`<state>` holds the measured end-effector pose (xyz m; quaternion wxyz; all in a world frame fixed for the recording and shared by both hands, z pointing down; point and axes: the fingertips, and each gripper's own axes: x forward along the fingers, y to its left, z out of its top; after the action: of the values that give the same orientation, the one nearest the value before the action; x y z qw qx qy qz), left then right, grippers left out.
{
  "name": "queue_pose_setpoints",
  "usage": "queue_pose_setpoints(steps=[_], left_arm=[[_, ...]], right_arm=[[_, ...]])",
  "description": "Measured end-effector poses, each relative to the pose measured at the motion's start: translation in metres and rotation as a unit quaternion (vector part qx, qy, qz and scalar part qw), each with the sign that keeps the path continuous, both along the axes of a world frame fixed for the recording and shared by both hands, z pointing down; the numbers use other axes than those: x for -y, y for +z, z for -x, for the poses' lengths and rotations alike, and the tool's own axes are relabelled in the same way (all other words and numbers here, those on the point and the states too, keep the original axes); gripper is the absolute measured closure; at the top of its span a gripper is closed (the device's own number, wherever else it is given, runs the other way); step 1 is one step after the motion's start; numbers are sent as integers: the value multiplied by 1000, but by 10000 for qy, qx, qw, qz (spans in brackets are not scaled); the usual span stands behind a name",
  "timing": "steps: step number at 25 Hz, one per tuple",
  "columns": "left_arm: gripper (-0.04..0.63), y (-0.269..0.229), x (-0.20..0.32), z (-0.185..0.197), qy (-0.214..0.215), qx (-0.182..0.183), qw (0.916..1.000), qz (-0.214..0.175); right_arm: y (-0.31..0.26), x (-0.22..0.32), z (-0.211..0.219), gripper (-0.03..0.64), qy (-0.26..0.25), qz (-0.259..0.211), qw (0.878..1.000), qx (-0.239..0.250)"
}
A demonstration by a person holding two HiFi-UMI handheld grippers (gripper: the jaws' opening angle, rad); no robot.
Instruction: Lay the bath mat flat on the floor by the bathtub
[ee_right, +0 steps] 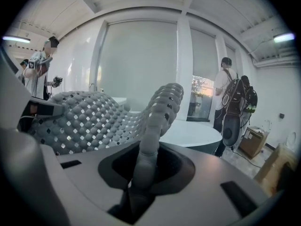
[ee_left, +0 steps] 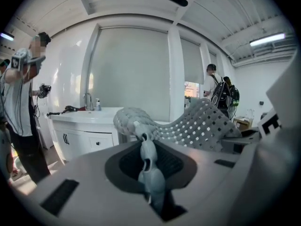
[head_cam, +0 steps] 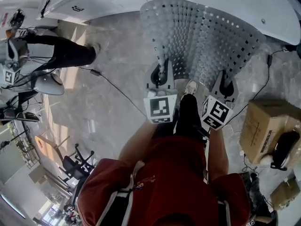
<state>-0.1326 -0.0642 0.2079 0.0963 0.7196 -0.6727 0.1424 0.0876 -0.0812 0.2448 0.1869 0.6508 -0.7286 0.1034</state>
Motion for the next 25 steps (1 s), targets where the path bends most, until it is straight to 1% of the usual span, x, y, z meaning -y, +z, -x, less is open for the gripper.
queue_pose_setpoints(steps=[8, 16, 21, 25], left_arm=[[541, 58, 0, 5, 33, 87, 9991, 408], [541, 123, 6, 19, 63, 67, 9971, 756], [541, 175, 9, 15, 70, 4, 9960, 889], [541, 227, 13, 13, 148, -10, 9953, 959]], right_arm=[[59, -8, 1, 532, -14, 419, 9991, -21], [125, -8, 9, 532, 5, 875, 9961, -75], [173, -6, -5, 531, 1, 1076, 9941, -111], [222, -4, -12, 531, 24, 1238, 9922, -149]])
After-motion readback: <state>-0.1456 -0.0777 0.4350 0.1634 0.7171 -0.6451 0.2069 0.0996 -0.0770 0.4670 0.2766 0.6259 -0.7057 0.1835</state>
